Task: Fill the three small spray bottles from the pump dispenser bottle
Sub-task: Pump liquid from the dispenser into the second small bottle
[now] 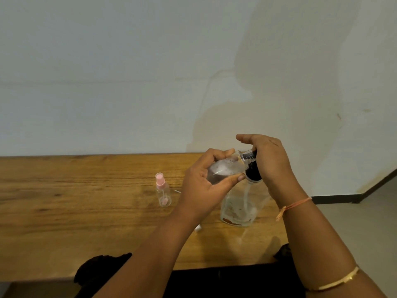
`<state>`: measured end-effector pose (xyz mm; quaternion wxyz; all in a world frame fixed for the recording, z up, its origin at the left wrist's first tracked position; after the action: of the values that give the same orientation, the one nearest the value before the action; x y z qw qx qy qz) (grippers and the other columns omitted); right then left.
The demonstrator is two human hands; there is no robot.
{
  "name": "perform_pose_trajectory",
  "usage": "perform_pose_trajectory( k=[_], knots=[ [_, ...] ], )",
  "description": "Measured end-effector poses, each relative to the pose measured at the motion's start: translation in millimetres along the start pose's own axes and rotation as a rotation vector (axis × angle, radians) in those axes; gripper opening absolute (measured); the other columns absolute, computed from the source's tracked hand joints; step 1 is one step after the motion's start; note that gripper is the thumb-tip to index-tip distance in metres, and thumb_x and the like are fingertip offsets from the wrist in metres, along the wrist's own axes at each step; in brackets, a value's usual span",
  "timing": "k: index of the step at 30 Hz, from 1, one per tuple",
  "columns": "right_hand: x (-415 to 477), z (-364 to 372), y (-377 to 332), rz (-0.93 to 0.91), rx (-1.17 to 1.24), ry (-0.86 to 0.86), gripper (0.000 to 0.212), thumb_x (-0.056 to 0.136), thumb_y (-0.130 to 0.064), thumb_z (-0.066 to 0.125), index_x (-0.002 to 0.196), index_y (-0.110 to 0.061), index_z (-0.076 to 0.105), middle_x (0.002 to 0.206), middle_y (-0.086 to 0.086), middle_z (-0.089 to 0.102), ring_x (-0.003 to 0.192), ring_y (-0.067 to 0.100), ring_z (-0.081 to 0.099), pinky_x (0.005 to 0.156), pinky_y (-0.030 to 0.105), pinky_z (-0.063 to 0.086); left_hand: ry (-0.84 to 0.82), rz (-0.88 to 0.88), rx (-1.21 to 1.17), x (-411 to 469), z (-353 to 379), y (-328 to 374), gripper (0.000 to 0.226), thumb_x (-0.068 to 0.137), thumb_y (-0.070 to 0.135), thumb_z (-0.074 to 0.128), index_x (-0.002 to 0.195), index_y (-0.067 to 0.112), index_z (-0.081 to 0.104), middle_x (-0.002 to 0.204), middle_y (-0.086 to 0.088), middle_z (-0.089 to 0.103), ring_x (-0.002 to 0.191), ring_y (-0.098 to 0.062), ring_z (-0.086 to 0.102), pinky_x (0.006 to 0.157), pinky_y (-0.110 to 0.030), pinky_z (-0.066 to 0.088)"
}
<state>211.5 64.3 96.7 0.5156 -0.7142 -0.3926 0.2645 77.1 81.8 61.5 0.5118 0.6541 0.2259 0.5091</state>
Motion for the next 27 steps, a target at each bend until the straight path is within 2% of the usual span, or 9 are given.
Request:
perform_pose_trajectory(
  k=[4,7,9,12,15,17,20,22,27],
  knots=[
    [-1,3,5,0.004,-0.035,0.007,0.037,0.096,-0.013,0.035,0.109,-0.017,0.068,0.081,-0.024,0.039,0.101,0.010,0.045,0.101,0.031,0.038,0.002,-0.006,0.031,0,0,-3,0.040,0.067,0.009,0.080,0.082,0.039,0.058,0.103,0.036,0.063,0.107,0.008,0.058,0.082,-0.010,0.047],
    [-3,3,9,-0.006,-0.049,0.035,0.038,0.095,-0.013,0.033,0.105,-0.016,0.070,0.082,-0.025,0.040,0.107,0.015,0.048,0.108,0.040,0.033,0.012,-0.036,0.037,-1,0,-9,0.041,0.069,0.007,0.079,0.081,0.040,0.058,0.103,0.036,0.062,0.108,0.007,0.058,0.081,-0.010,0.047],
    [-3,4,10,0.024,0.001,0.027,0.037,0.095,-0.013,0.034,0.106,-0.015,0.069,0.082,-0.024,0.041,0.104,0.013,0.047,0.103,0.035,0.038,0.015,-0.037,0.035,-1,1,-8,0.039,0.070,0.007,0.078,0.081,0.038,0.057,0.103,0.036,0.062,0.108,0.007,0.058,0.080,-0.010,0.047],
    [-2,4,7,0.029,0.060,-0.006,0.036,0.094,-0.012,0.036,0.104,-0.016,0.070,0.084,-0.021,0.047,0.101,0.012,0.050,0.099,0.033,0.043,0.009,-0.015,0.034,0,1,-2,0.039,0.068,0.013,0.078,0.081,0.044,0.058,0.102,0.036,0.063,0.106,0.008,0.058,0.080,-0.010,0.047],
    [0,1,0,-0.005,0.036,0.001,0.037,0.094,-0.013,0.035,0.108,-0.016,0.069,0.077,-0.019,0.046,0.090,0.006,0.048,0.095,0.031,0.041,0.002,0.001,0.029,1,1,0,0.034,0.068,0.010,0.077,0.082,0.032,0.054,0.099,0.036,0.063,0.106,0.009,0.058,0.081,-0.009,0.047],
    [2,1,0,-0.007,0.022,-0.002,0.037,0.095,-0.013,0.036,0.109,-0.016,0.069,0.077,-0.020,0.045,0.092,0.007,0.046,0.094,0.028,0.040,-0.002,-0.002,0.034,1,1,-1,0.036,0.069,0.006,0.078,0.083,0.029,0.054,0.098,0.035,0.063,0.106,0.009,0.057,0.081,-0.009,0.046],
    [2,3,2,-0.038,-0.035,-0.003,0.037,0.095,-0.012,0.034,0.109,-0.017,0.068,0.080,-0.024,0.043,0.093,0.005,0.044,0.082,0.016,0.039,-0.006,-0.002,0.043,1,1,-2,0.039,0.069,0.008,0.079,0.081,0.035,0.054,0.099,0.036,0.063,0.107,0.010,0.057,0.081,-0.009,0.047],
    [2,4,7,-0.044,-0.072,0.008,0.038,0.095,-0.010,0.033,0.108,-0.016,0.067,0.081,-0.025,0.042,0.095,0.005,0.044,0.074,0.013,0.037,-0.014,-0.016,0.038,2,1,-3,0.042,0.070,0.010,0.079,0.079,0.044,0.057,0.101,0.036,0.063,0.107,0.009,0.057,0.081,-0.010,0.047],
    [0,4,11,0.006,-0.014,0.029,0.037,0.095,-0.011,0.033,0.107,-0.014,0.068,0.084,-0.020,0.046,0.099,0.007,0.045,0.086,0.021,0.037,-0.013,-0.011,0.064,0,0,-2,0.047,0.071,0.008,0.078,0.078,0.050,0.057,0.101,0.036,0.062,0.106,0.008,0.058,0.078,-0.009,0.047]
  ],
)
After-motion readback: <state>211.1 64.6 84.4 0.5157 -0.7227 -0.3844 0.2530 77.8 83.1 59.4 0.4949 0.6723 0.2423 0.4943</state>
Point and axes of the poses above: each hand's wrist, its own x-axis towards the middle knuckle, its own z-axis out of the palm, y = z × x, the point moved 5 cm from there along x, towards the middle knuckle
